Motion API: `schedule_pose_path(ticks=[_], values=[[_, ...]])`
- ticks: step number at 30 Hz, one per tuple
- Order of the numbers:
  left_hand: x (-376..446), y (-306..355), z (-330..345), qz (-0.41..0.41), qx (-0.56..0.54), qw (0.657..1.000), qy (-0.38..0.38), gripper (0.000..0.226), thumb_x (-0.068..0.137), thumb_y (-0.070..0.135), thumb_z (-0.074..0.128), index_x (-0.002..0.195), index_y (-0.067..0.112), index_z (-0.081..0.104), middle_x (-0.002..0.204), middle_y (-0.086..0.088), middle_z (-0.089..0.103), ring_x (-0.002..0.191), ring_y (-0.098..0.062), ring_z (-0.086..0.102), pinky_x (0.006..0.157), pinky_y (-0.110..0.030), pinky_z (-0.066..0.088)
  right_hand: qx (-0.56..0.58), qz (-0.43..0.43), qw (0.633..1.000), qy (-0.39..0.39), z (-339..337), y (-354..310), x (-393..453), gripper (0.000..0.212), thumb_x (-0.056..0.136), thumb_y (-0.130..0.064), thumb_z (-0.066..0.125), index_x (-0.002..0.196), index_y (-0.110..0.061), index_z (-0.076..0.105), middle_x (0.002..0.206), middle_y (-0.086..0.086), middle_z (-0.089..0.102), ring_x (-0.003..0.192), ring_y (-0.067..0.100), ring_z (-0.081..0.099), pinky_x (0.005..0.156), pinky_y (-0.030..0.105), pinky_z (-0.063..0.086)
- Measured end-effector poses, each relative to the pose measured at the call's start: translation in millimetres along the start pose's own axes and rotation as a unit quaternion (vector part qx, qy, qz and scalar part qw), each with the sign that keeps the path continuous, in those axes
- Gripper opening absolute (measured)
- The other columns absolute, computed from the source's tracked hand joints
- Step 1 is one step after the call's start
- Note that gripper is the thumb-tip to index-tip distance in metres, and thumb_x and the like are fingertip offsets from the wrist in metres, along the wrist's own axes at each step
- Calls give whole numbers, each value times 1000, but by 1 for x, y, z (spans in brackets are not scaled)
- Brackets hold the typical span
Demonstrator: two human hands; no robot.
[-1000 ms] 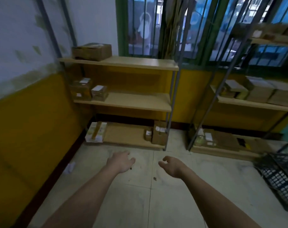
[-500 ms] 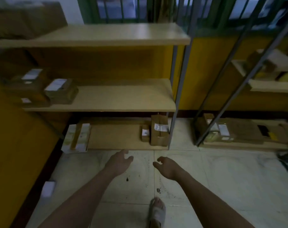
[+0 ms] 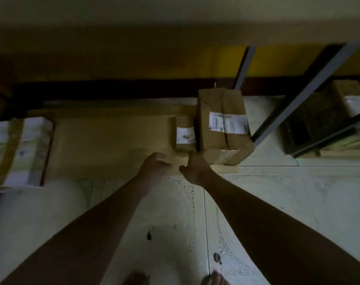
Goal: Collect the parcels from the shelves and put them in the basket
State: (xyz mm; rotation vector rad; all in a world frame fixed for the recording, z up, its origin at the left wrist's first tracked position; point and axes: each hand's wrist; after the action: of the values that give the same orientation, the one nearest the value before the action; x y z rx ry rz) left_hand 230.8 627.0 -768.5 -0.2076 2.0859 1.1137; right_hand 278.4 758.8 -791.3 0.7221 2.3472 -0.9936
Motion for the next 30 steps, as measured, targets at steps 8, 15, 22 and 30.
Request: schedule_pose_path(ticks=[8,15,22,30], values=[[134,-9,52,-1,-105,994,-34,28,104,23,47,130,20,57,119,1,65,107,-19,59,80,-41,54,85,54,986,131,29,0,123,74,94,-32,58,149,-3,17,150,19,36,137,35,41,110,42,38],[100,-54,15,-30,-157,987,-26,32,98,41,59,126,28,53,120,5,62,105,-16,58,86,-38,47,176,37,981,76,61,-10,88,41,95,-24,51,135,-15,54,134,14,56,125,32,52,106,45,44],[-135,-1,-110,32,-251,965,62,17,81,17,79,85,16,63,101,-8,71,84,-19,70,60,-26,53,418,2,905,-84,-10,-109,-155,29,100,-7,54,125,-19,60,116,14,68,100,34,67,68,42,60],[-486,5,-212,-75,-298,947,93,70,70,47,85,123,23,46,121,-7,66,106,-25,68,74,-39,58,209,-144,922,-292,-70,-208,-428,21,99,-30,59,120,-35,59,109,-2,70,98,16,68,82,45,60]])
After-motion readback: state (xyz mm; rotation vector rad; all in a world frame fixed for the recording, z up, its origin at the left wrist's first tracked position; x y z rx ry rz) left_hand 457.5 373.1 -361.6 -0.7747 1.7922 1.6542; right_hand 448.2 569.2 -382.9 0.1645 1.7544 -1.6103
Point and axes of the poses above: each hand's wrist, its own x-axis towards the middle knuckle, its own z-axis out of the palm, y = z × x
